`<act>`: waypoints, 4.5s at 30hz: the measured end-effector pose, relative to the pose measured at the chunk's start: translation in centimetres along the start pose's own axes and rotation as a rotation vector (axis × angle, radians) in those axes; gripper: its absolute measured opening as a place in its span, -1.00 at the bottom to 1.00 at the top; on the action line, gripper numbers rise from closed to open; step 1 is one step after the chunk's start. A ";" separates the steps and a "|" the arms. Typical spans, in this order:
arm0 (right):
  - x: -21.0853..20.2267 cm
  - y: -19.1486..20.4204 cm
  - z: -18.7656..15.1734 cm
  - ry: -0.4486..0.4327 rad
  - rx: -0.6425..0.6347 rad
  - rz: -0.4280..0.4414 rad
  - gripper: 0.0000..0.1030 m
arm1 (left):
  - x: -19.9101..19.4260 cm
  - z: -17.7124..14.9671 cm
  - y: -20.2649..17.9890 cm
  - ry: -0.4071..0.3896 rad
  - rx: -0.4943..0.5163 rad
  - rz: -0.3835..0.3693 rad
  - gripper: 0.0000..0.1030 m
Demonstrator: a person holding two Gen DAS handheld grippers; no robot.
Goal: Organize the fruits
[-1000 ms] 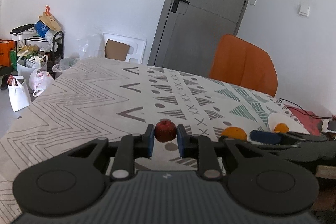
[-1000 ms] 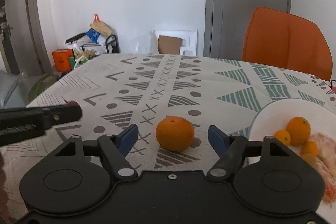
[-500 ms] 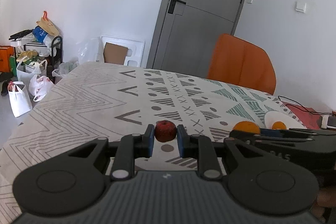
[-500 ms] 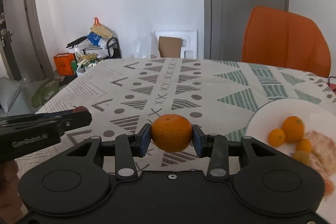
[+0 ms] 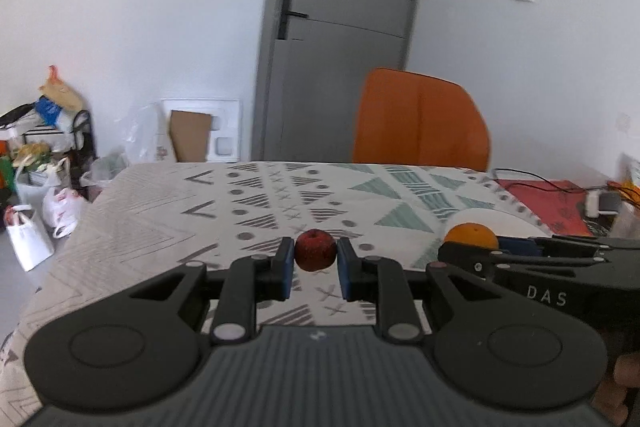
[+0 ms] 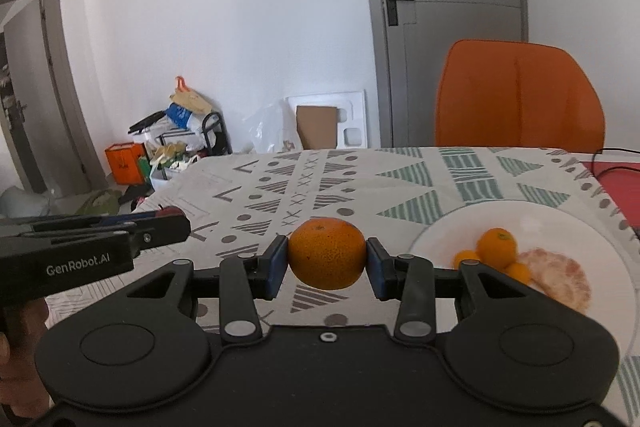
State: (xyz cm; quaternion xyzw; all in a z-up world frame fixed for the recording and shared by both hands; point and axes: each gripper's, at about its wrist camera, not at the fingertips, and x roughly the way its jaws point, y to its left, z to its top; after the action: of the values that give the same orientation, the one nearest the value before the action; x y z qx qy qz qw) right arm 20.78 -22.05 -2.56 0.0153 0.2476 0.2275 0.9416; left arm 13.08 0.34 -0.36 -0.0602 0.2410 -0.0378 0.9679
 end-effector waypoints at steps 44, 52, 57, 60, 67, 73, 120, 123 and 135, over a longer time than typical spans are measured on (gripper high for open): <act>-8.3 -14.1 -4.5 -0.086 0.219 -0.155 -0.23 | 4.9 0.1 -13.6 0.094 0.211 -0.150 -0.59; -6.9 -14.8 -5.5 -0.055 0.237 -0.134 -0.23 | 7.3 -0.6 -14.2 0.137 0.210 -0.157 -0.59; -6.0 -14.7 -5.7 -0.037 0.237 -0.112 -0.23 | 8.0 -0.8 -14.2 0.152 0.206 -0.161 -0.46; -5.5 -14.2 -5.8 -0.028 0.231 -0.098 -0.23 | 8.1 -0.9 -13.8 0.159 0.200 -0.152 -0.38; -4.9 -13.5 -5.6 -0.015 0.221 -0.092 -0.23 | 7.1 -0.8 -12.3 0.138 0.174 -0.122 -0.01; -5.6 -12.6 -5.2 -0.040 0.192 -0.090 -0.02 | 5.8 -0.6 -11.2 0.117 0.159 -0.107 0.25; -13.8 -5.3 -3.3 -0.094 0.203 -0.071 1.00 | -9.2 -0.1 -3.4 0.000 0.055 0.052 0.95; -14.5 -5.0 -3.4 -0.095 0.197 -0.066 1.00 | -10.2 -0.2 -2.8 -0.010 0.042 0.059 0.95; -15.9 -3.2 -4.2 -0.102 0.148 -0.064 1.00 | -12.8 -1.6 -0.2 -0.022 -0.005 0.097 0.95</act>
State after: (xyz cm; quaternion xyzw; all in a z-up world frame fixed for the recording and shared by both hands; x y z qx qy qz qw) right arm 7.86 -32.15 0.62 0.0887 0.2157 0.1771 0.9562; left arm 1.07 1.28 4.16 -0.0514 0.2331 0.0102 0.9710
